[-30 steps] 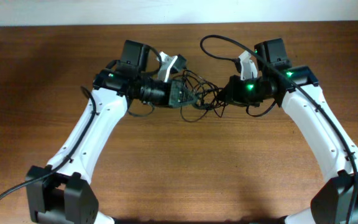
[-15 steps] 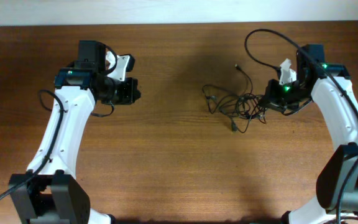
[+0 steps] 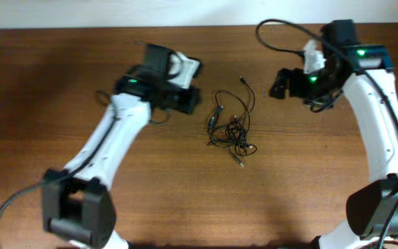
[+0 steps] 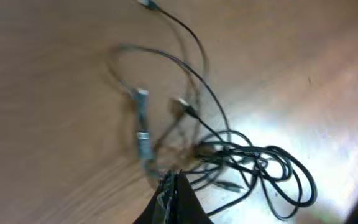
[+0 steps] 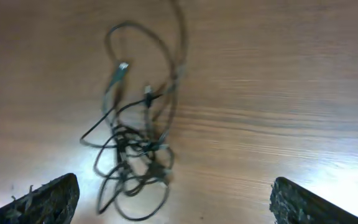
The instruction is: Untangle cables
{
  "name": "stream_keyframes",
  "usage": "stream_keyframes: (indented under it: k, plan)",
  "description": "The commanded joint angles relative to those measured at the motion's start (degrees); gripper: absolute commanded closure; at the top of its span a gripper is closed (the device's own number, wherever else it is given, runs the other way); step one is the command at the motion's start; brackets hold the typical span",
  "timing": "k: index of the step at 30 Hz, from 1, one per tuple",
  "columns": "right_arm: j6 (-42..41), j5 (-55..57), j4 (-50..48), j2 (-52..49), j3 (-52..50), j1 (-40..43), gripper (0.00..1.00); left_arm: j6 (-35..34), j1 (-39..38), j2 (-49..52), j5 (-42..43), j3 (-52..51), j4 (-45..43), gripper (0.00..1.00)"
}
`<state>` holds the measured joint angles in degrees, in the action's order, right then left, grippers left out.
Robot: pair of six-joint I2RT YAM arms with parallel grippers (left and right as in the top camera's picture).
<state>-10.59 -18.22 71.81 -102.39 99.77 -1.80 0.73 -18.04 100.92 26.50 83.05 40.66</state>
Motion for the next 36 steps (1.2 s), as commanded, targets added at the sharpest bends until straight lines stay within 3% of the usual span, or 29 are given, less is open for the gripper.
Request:
stream_keyframes:
  k: [1, 8, 15, 17, 18, 19, 20, 22, 24, 27, 31, 35, 36]
  plan:
    - [-0.33, 1.14, 0.46, 0.42, 0.52, 1.90, 0.01, 8.28, -5.84, 7.32, 6.93, 0.37, -6.32, 0.92]
    - [0.72, 1.11, 0.85, 0.37, 0.42, 1.81, 0.01, 19.41, -7.80, 17.18, 11.89, 0.37, -8.11, 0.88]
    - [0.72, 1.11, 0.37, 0.37, -2.23, 1.81, 0.01, 20.83, -11.21, 22.71, 11.82, 0.37, -9.81, 0.89]
    - [0.74, 1.11, 0.35, 0.37, -2.47, 1.81, 0.01, 20.81, -11.54, 22.71, 14.80, 0.52, -9.84, 0.79]
    - [0.74, 1.11, 0.24, 0.37, -2.47, 1.81, 0.01, 20.81, -11.37, 22.71, 19.37, 0.59, -9.84, 0.65]
    - [0.74, 1.11, 0.20, 0.37, -2.47, 1.81, 0.01, 20.81, -11.08, 22.71, 24.22, 0.61, -10.01, 0.59]
    - [0.74, 1.11, 0.20, 0.37, -2.47, 1.81, 0.01, 20.81, -10.86, 22.71, 28.09, 0.61, -10.32, 0.67]
    - [0.74, 1.09, 0.24, 0.37, -2.47, 1.81, 0.01, 19.78, -10.45, 22.71, 31.87, 0.72, -12.24, 1.00]
    - [0.74, 0.81, 0.79, 0.37, -2.49, 1.81, 0.01, 14.86, -8.92, 22.67, 31.91, 1.42, -14.29, 1.00]
    - [2.95, -0.59, 1.55, 0.35, -2.49, 0.61, 0.01, 14.03, -7.43, 20.72, 34.62, 3.96, -14.27, 1.00]
    - [7.45, -10.47, 1.25, 0.35, -2.49, -2.08, 0.02, 7.96, -7.15, 16.09, 32.02, 5.03, -14.25, 1.00]
    - [3.45, -12.70, -1.79, 0.35, -2.49, -5.16, 0.21, -1.05, -7.13, 13.68, 17.22, 5.03, -12.79, 1.00]
    - [0.79, -11.91, -2.73, 0.33, -2.49, -5.88, 0.30, -3.85, -7.13, 13.68, 13.31, 5.03, -11.82, 1.00]
